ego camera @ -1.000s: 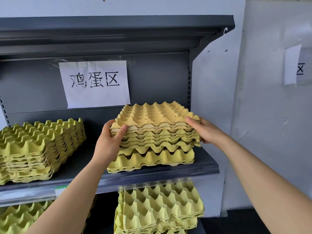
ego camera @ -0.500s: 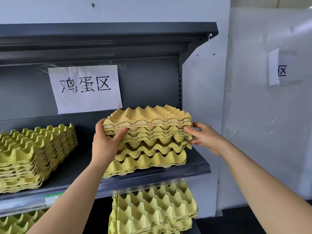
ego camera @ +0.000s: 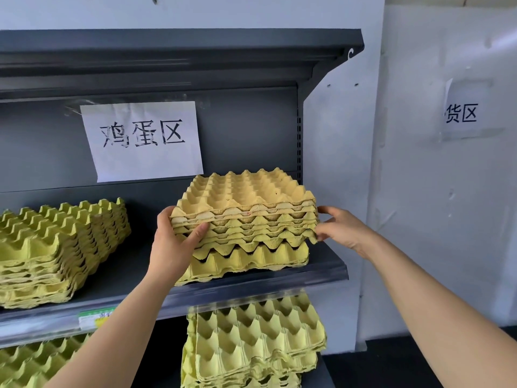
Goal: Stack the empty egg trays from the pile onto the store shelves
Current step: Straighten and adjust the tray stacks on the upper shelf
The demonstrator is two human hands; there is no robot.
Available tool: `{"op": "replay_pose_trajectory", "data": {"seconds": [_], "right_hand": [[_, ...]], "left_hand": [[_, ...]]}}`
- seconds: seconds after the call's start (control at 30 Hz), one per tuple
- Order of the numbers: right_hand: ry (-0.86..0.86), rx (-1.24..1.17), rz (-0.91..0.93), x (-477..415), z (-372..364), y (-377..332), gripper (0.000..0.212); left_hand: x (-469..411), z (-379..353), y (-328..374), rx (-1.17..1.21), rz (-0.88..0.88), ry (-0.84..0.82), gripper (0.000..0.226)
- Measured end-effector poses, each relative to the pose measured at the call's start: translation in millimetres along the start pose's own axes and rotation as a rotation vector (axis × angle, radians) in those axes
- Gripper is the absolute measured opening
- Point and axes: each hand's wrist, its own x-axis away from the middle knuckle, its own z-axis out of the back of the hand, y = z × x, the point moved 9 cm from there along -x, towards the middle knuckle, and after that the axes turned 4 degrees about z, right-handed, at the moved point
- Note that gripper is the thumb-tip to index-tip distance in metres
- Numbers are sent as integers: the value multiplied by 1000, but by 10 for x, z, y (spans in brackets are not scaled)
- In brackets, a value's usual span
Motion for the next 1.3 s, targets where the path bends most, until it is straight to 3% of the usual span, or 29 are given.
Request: {"op": "replay_pose_trajectory", "data": {"seconds": [0.1, 0.13, 0.2, 0.27, 0.33, 0.53, 0.77, 0.97, 1.07, 1.3], "right_hand": [[1, -134, 18, -13, 6, -125, 28], [7, -169, 15, -16, 2, -187, 23], [-18, -169, -27, -57, -56, -234, 41], [-61, -198, -85, -128, -170, -219, 76], [-107, -323, -111, -198, -290, -206, 88], [55, -439, -63, -305, -241, -204, 73], [108, -436, 66, -299, -258, -498, 89], [73, -374, 42, -291, -448, -467, 75], [87, -349, 38, -299, -447, -439, 72], [115, -389, 1, -212, -276, -425, 88]], "left_hand": [[-64, -27, -44, 33, 62, -70, 99], [-81, -36, -57, 55, 91, -92, 103], [-123, -46, -94, 87, 160, -117, 104], [-173, -41, -139, 125, 225, -127, 105], [-198, -39, -154, 158, 256, -139, 106], [-175, -50, -98, 224, 221, -122, 98], [-228, 252, 64, 308, 89, -56, 81], [-178, 268, -85, 259, 128, -57, 44], [-171, 249, -104, 248, 124, -49, 53], [-163, 233, -10, 279, 97, -106, 58]]}}
